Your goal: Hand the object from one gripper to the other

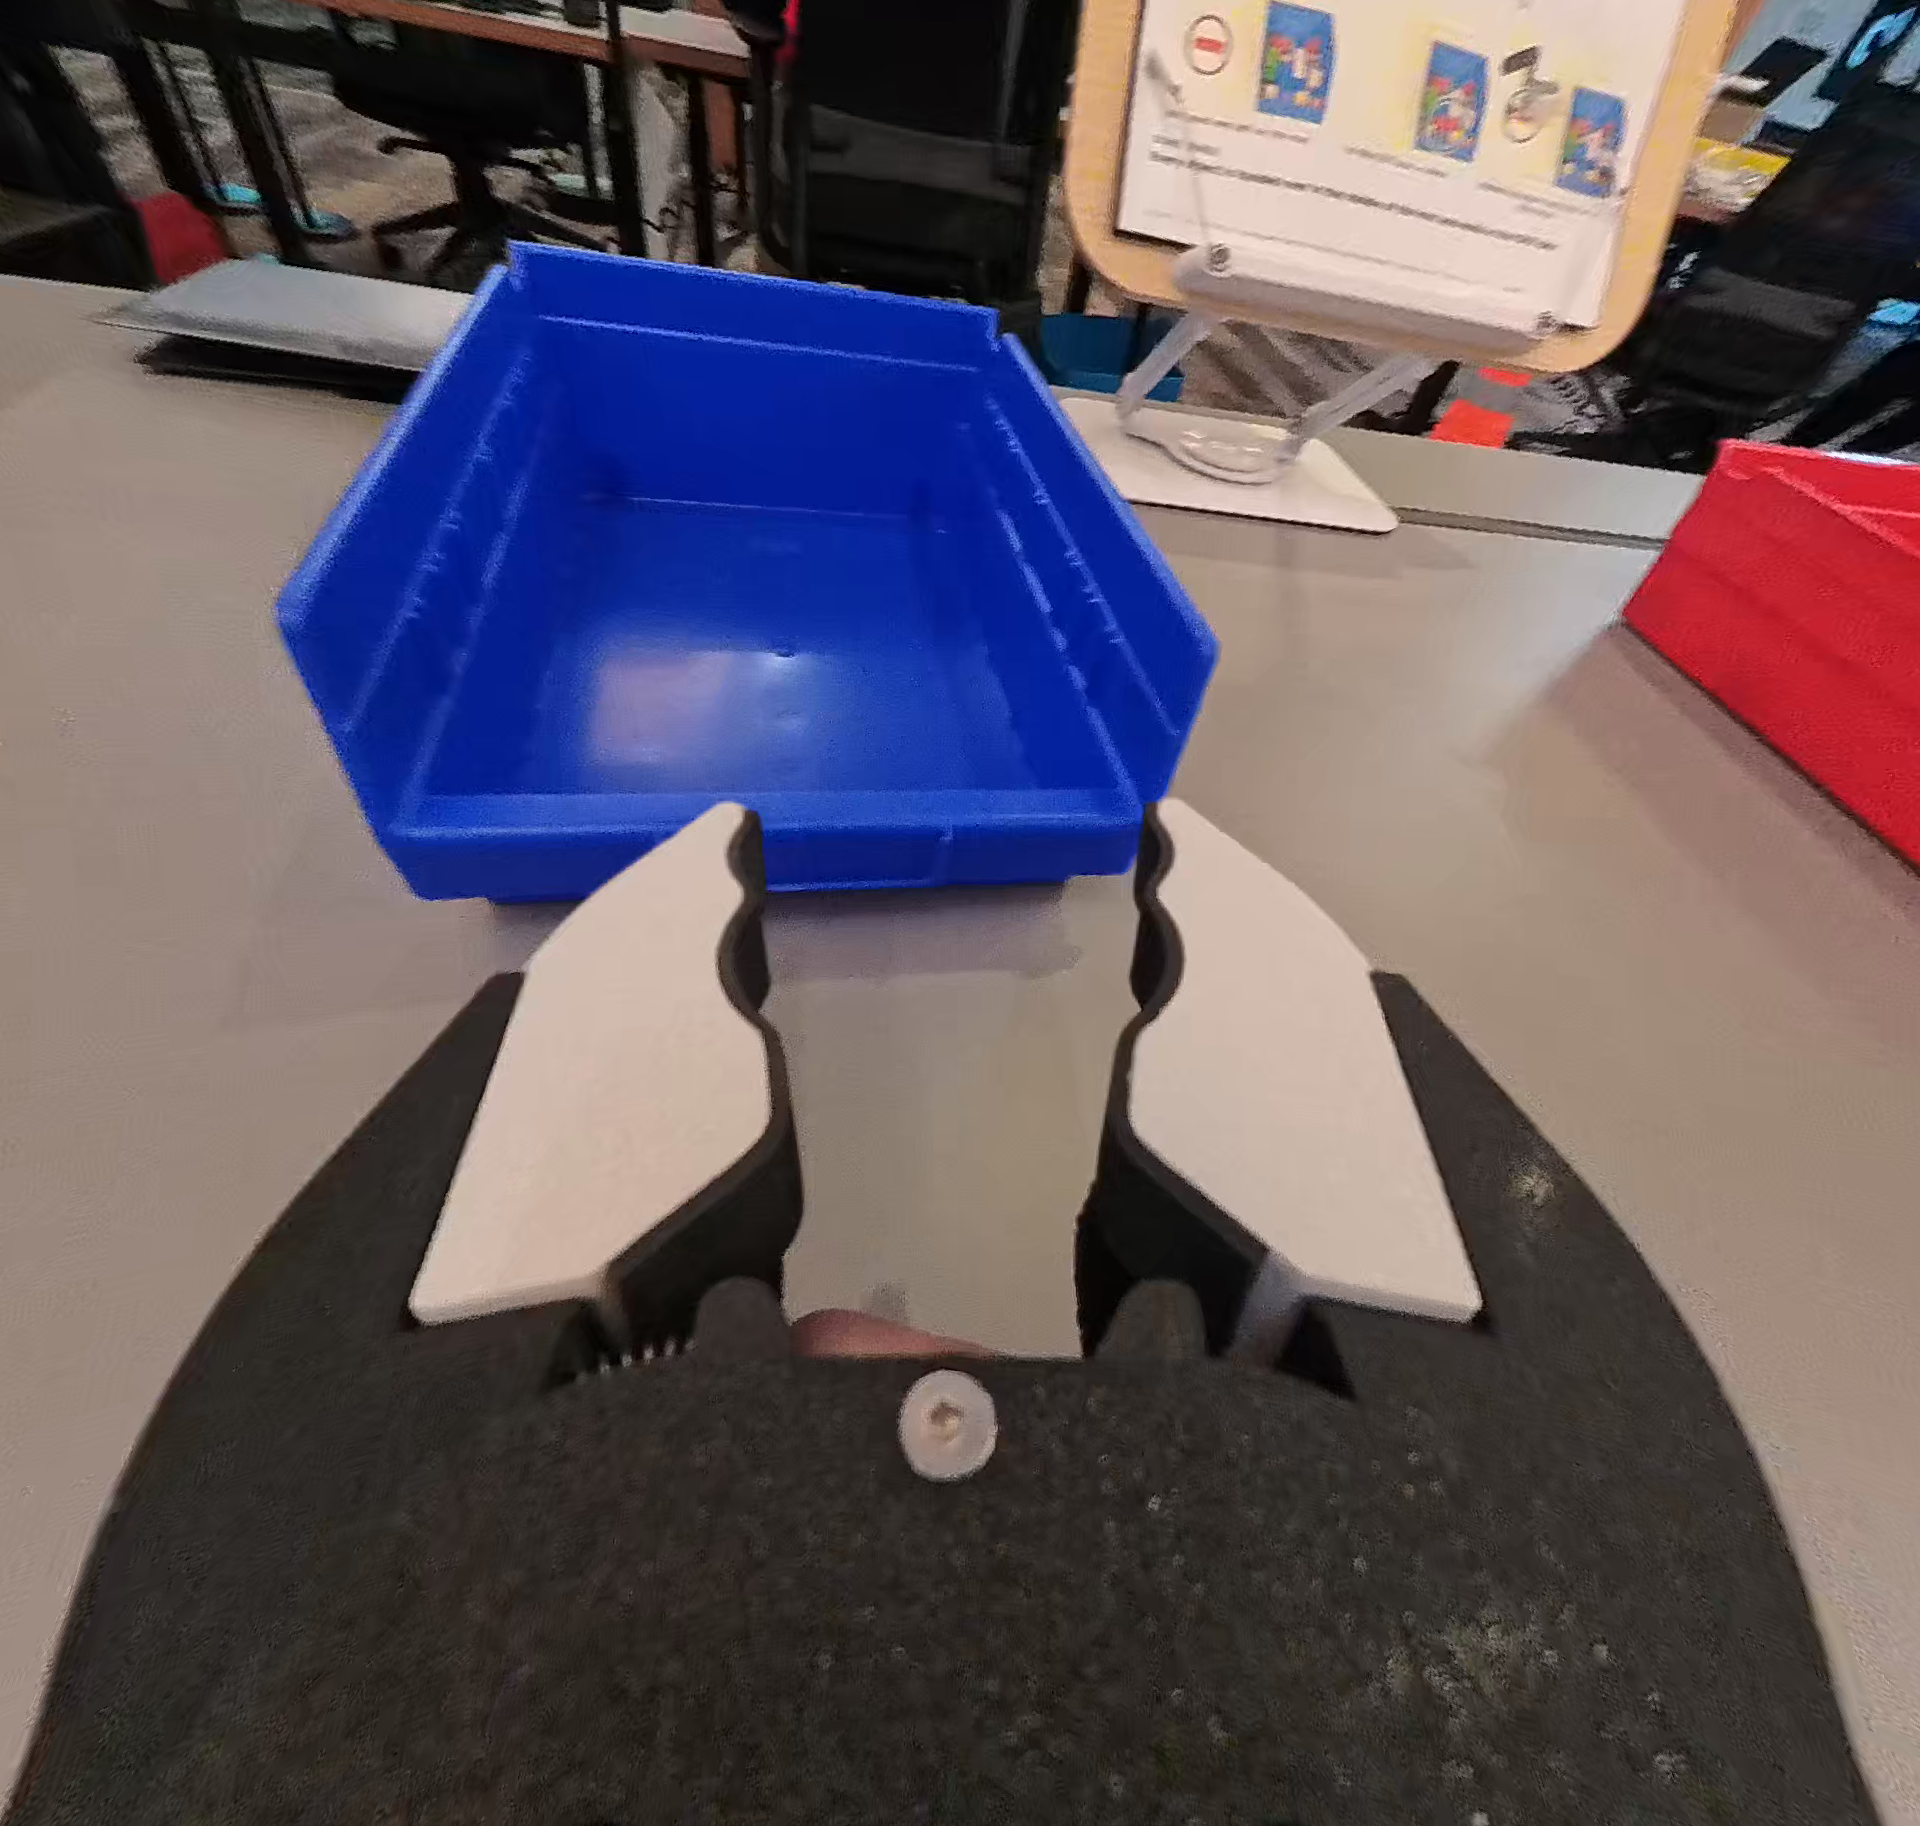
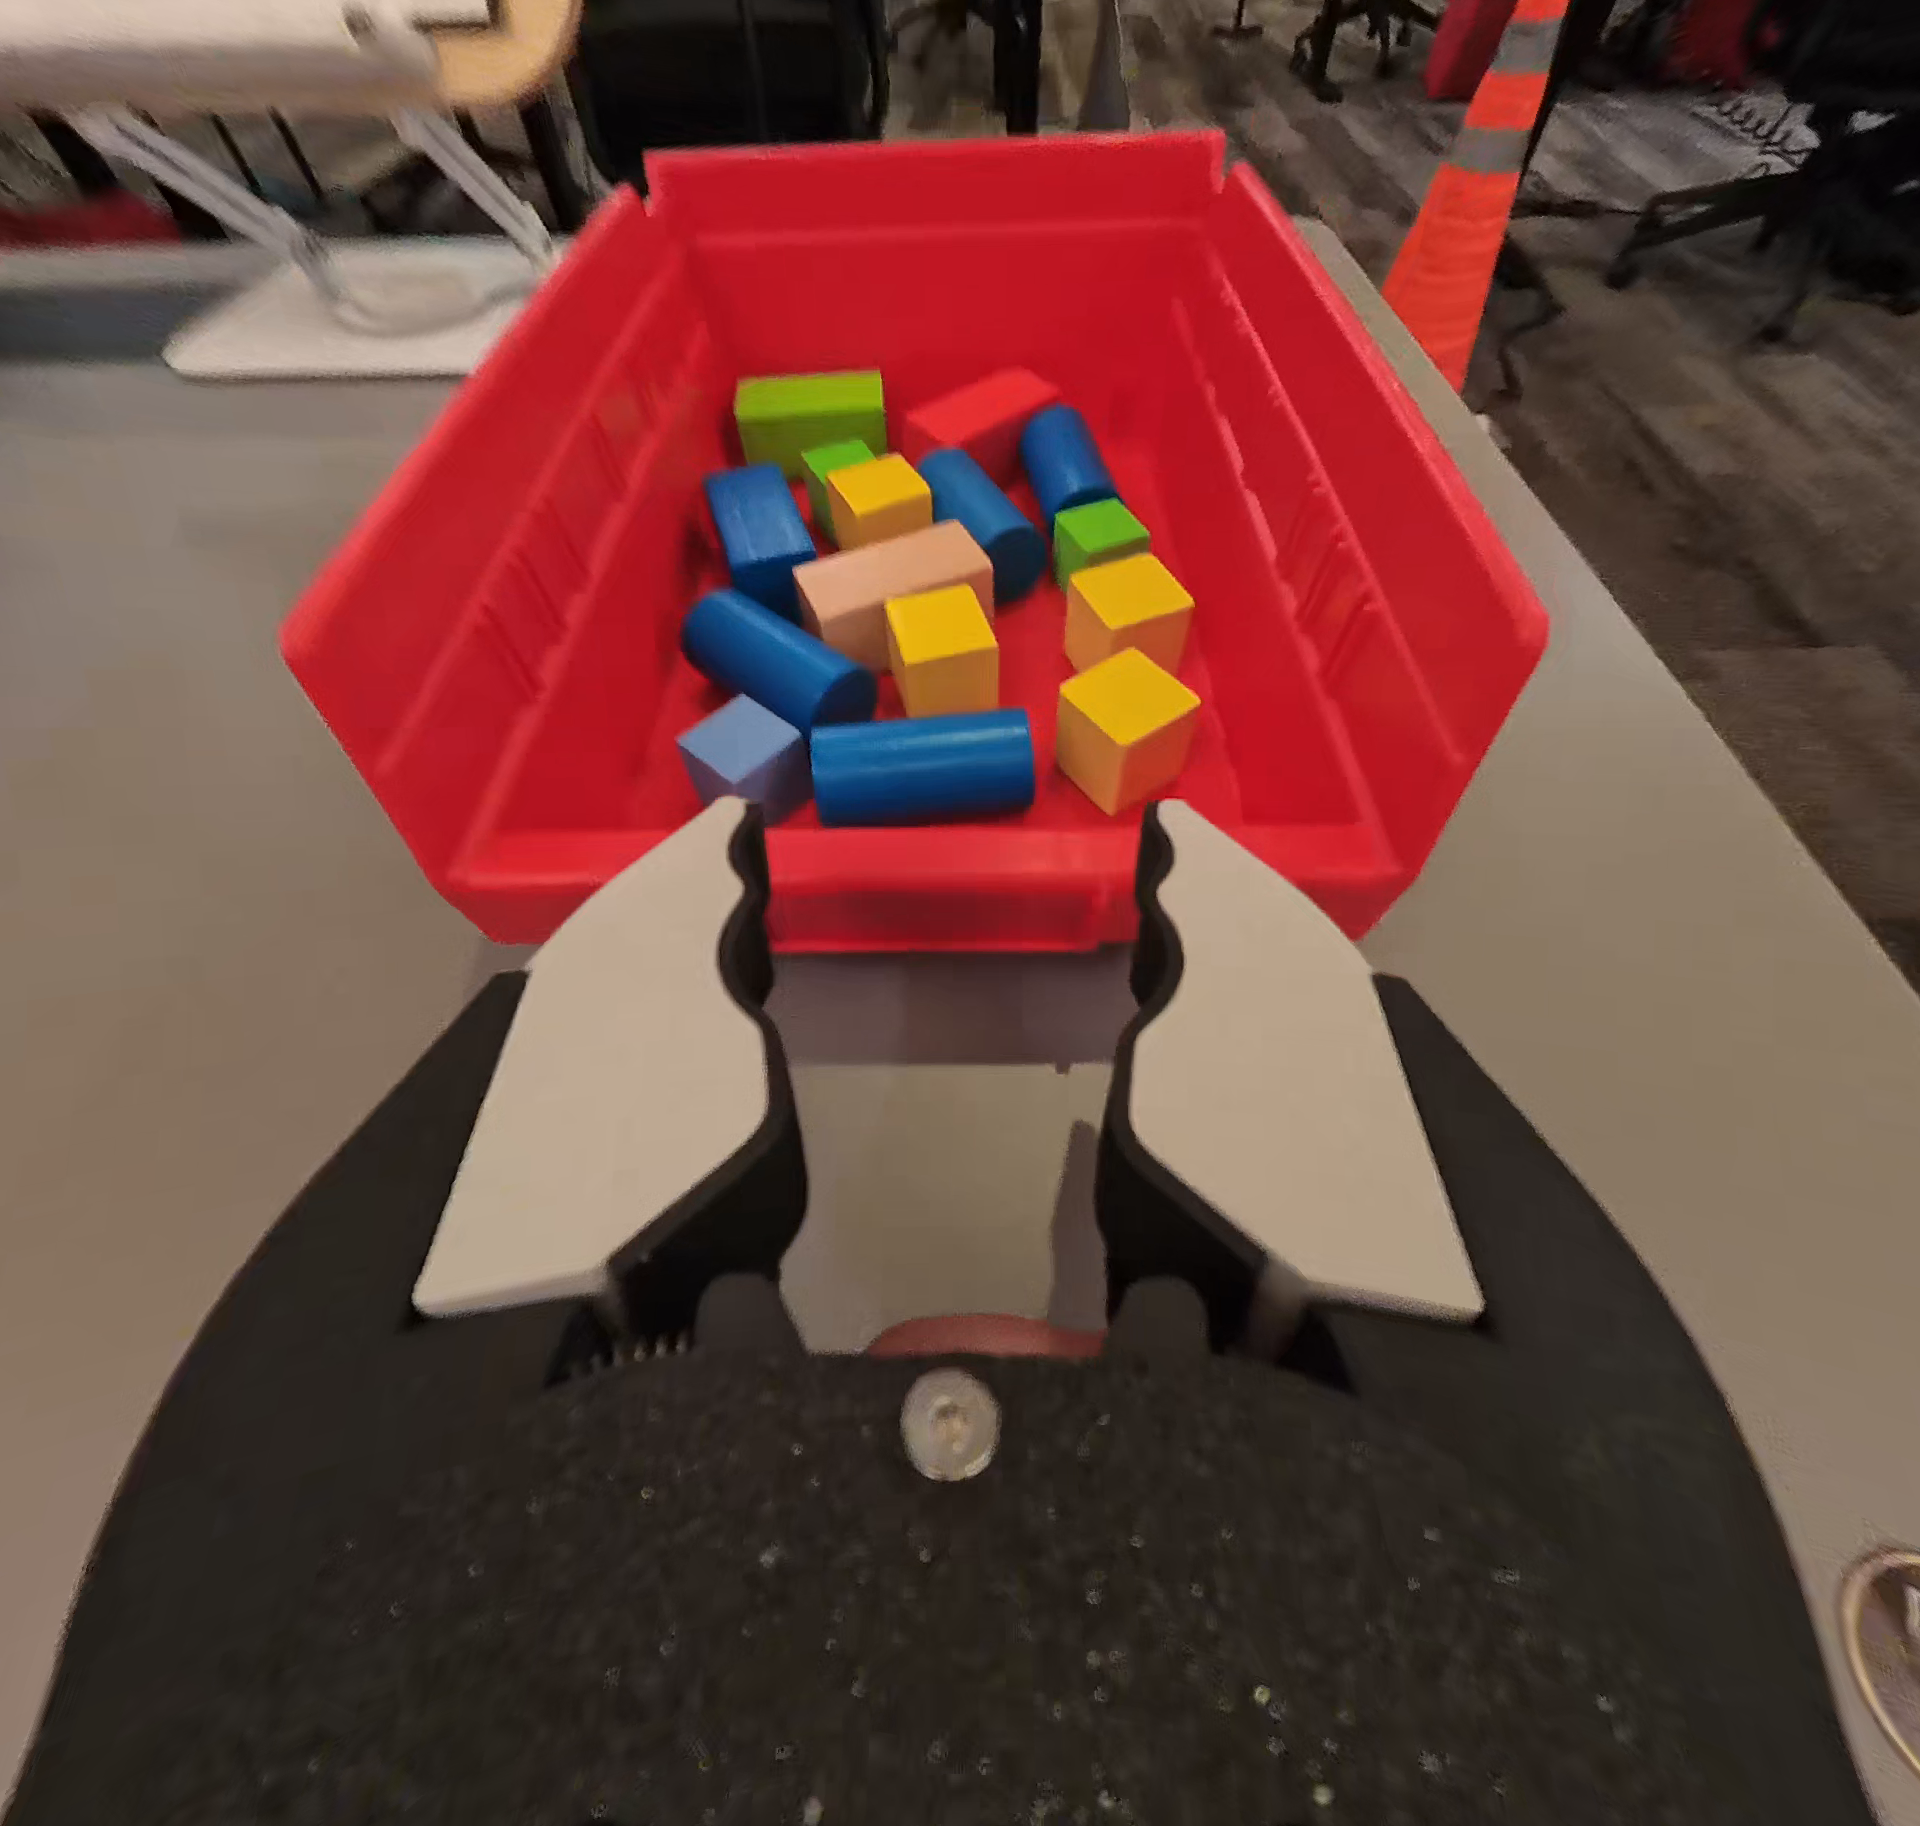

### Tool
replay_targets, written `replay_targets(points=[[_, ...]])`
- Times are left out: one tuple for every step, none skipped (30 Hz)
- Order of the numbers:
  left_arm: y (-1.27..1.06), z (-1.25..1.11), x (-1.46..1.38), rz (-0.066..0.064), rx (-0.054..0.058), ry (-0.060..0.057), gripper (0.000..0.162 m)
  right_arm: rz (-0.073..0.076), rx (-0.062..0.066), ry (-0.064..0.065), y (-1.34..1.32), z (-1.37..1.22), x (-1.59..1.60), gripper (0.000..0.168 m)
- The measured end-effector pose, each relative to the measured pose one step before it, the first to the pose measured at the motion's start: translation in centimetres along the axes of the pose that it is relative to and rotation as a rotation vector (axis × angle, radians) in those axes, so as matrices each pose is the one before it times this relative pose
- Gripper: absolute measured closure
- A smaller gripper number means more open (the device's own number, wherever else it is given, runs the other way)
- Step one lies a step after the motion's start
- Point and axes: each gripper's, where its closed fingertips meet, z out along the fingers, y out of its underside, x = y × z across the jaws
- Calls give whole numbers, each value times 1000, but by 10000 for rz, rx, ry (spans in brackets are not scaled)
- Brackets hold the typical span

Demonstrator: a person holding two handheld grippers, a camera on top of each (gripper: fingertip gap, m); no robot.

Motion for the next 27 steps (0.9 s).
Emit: replay_targets(points=[[178, 147, -492, 25, -43, -124, 95, 69, 153, -47, -247, 138, -9, 101], [241, 100, -332, -61, -77, -49, 95, -151, -29, 98, 66, 231, 114, 101], [248, 45, -174, -87, -79, -7, 95, -246, -151, 249, 271, 225, 300, 101], [171, 2, -118, -81, -34, -24, 95, -208, -137, 221, 240, 191, 247, 99], [80, -6, -41, -41, 0, -27, 95, -104, -64, 85, 136, 132, 69, 99], [29, 23, 64, 37, -8, -3, 95, 11, 5, -54, 18, 97, -102, 99], [11, 46, 67, 112, -15, -19, 95, 80, 4, -110, -5, 85, -149, 99], [-9, 61, 25, 158, -8, -56, 95, 87, -9, -61, 7, 91, -63, 99], [13, 63, -23, 160, -6, -74, 95, 55, 1, -53, -13, 109, -63, 99], [27, 73, -20, 110, -12, -55, 94, 5, -27, -66, 41, 153, -79, 99], [63, 79, 33, 40, -26, 0, 94, -30, -61, -27, 92, 187, -46, 99], [93, 95, 59, -8, -44, 34, 94, -67, -62, 72, 93, 129, 103, 99], [133, 94, 37, -24, -56, 35, 94, -65, -35, 49, 44, 75, 65, 99], [144, 81, 28, -19, -62, 29, 94, -12, -7, -14, 0, 41, -32, 99], [161, 69, 31, -10, -64, 26, 94, 24, 2, -21, 7, 5, -45, 99], [140, 58, 24, -15, -53, 29, 94, 19, -4, -16, 6, -8, -54, 99], [102, 37, 78, -24, -39, 49, 94, -5, -13, -28, 40, 9, -87, 99], [82, 20, 84, -30, -35, 53, 94, -29, -41, -8, 68, 7, -49, 99], [71, 17, 71, -21, -41, 32, 94, -38, -27, 25, 58, 1, 15, 99], [84, 10, 75, 3, -48, 32, 94, -22, -18, 3, 39, -3, -12, 99], [89, 10, 81, 27, -59, 27, 94, 1, -18, -26, 34, 13, -39, 99], [55, -14, 55, 36, -30, 15, 94, 17, -4, -27, 13, 4, -38, 98], [-17, -26, 46, 26, 22, 5, 94, 2, -10, 8, 22, -3, 8, 98], [-29, -17, 52, 29, 19, 22, 95, -14, -5, -4, 6, -5, -5, 98], [-8, 4, 49, 30, 2, 22, 95, -4, -20, -21, 36, 12, -29, 98], [-9, 12, -5, 17, 7, -9, 94, -1, -27, -11, 51, 19, -21, 98], [6, 10, -22, 9, 12, -21, 94, -1, -16, -3, 40, 18, -9, 98]])
